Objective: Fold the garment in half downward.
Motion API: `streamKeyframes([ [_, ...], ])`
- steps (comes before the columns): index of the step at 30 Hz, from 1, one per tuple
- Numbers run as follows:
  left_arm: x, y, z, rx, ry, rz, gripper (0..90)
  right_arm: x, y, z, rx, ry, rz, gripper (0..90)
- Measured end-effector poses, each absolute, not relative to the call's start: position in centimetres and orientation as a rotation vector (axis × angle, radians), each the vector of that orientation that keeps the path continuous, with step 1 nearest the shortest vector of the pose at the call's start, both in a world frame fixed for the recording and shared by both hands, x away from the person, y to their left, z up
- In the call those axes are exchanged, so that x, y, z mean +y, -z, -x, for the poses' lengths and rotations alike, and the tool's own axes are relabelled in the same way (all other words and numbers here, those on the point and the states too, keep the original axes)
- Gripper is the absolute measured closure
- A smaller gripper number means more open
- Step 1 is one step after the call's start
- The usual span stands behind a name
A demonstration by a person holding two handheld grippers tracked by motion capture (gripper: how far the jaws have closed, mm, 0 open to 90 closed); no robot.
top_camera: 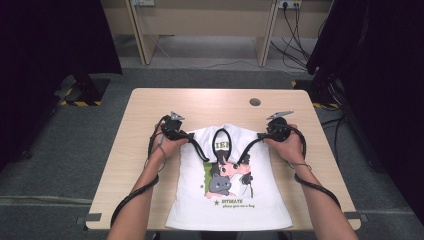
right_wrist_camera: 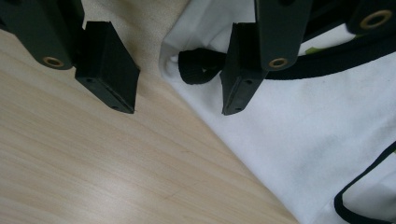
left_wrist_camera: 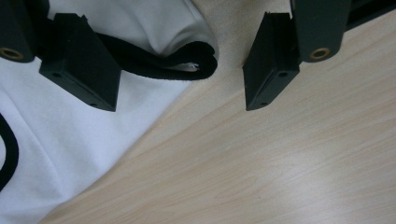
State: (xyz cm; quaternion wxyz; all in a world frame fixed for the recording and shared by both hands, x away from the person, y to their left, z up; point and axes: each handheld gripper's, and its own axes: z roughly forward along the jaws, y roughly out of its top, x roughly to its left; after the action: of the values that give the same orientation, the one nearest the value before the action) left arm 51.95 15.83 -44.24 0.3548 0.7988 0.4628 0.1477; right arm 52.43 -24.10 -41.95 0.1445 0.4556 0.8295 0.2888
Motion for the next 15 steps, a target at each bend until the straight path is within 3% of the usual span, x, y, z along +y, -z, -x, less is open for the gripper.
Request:
streamKeyframes([
  [2,15.9,44.3,-51.9,1.196,-0.376,-2.067,25.1,-24.4,41.8,-52.7,2.381,-0.820,-1.345,33.5],
  [7,16.0,44.4,-51.8,1.205,-0.346,-2.051,28.6,-24.6,42.1,-52.3,2.373,-0.850,-1.351,35.5],
  [9,15.7,44.5,-51.6,1.190,-0.359,-2.044,33.3,-24.5,42.1,-52.1,2.370,-0.856,-1.335,44.9],
  [12,15.2,44.3,-51.4,1.162,-0.348,-2.058,49.6,-24.0,42.0,-51.6,2.386,-0.869,-1.314,63.8],
  [15,14.7,44.1,-51.4,1.138,-0.320,-2.073,63.7,-23.7,42.0,-51.4,2.390,-0.893,-1.311,74.4],
])
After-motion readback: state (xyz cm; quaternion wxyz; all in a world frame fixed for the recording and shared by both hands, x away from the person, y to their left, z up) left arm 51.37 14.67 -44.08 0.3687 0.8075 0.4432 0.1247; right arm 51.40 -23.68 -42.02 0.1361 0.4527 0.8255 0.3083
